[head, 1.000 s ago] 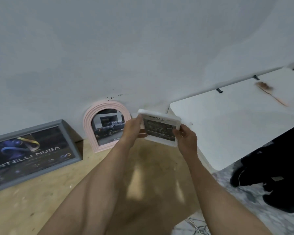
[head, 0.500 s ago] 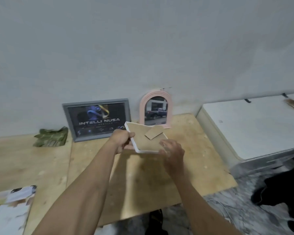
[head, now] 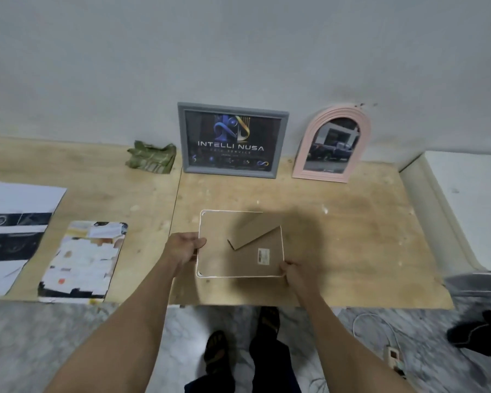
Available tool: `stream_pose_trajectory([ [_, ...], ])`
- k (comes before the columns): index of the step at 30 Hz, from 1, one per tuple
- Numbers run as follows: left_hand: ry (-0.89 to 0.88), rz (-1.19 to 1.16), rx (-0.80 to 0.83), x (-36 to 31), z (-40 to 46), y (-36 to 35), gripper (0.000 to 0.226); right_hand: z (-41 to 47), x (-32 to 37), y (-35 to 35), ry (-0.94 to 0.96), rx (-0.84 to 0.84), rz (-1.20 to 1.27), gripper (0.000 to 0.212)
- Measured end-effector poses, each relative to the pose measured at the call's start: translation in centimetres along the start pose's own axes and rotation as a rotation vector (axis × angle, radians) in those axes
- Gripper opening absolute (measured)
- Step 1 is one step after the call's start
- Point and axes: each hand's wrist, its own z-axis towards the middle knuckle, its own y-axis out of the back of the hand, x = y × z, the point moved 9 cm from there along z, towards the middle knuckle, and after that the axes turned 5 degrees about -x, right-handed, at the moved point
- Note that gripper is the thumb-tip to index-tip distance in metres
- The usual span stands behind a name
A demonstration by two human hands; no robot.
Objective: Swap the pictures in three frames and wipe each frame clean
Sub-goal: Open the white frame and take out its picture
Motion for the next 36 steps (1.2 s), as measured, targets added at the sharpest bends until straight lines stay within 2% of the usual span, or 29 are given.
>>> stream_pose_trajectory([
  [4, -0.005, 0.124, -0.107, 2.9, 0.7, 1.0, 0.012, -1.0, -1.5, -1.2, 0.037, -0.079, -0.064, 0.02],
  [7, -0.058, 0.286, -0.205, 2.7, -0.3, 1.2, 0.011, -1.3, -1.9, -1.8, 0.08, -0.134, -0.184, 0.021],
  [11, -0.121, 0.449, -0.253, 2.0, -0.8, 1.2, 0.01, -1.4, -1.5, -2.4, 0.135, -0.196, -0.303, 0.023],
  [14, -0.222, 0.525, -0.276, 0.4, -0.9, 0.8, 0.015, -2.0, -0.9, -2.6, 0.201, -0.204, -0.237, 0.022],
  [16, -0.333, 0.593, -0.271, -1.1, -0.6, 0.0, 0.032, -2.5, -0.7, -3.2, 0.256, -0.164, -0.232, 0.033],
  [18, -0.407, 0.688, -0.242, -2.0, 0.0, -0.9, 0.033, -2.7, -0.6, -4.2, 0.296, -0.069, -0.343, 0.064],
  [20, -0.414, 0.783, -0.217, -2.6, 0.6, -1.5, 0.027, -2.8, -0.5, -5.0, 0.343, -0.008, -0.471, 0.089],
  [22, -0.402, 0.868, -0.196, -2.8, 1.0, -2.0, 0.027, -2.8, -0.4, -5.3, 0.386, -0.009, -0.581, 0.099],
  [24, -0.371, 0.893, -0.186, -3.2, 1.2, -2.2, 0.026, -2.7, -0.3, -5.2, 0.401, -0.034, -0.621, 0.098],
  [28, -0.221, 0.799, -0.204, -3.9, 1.5, -2.2, 0.033, -2.5, -0.3, -5.0, 0.396, -0.073, -0.63, 0.098],
  [32, -0.164, 0.857, -0.193, -5.2, 1.5, -2.2, 0.039, -2.5, -0.3, -5.0, 0.385, -0.086, -0.698, 0.1],
  [36, -0.171, 0.871, -0.179, -6.1, 1.2, -1.8, 0.012, -2.7, -0.1, -4.9, 0.367, -0.1, -0.709, 0.1],
])
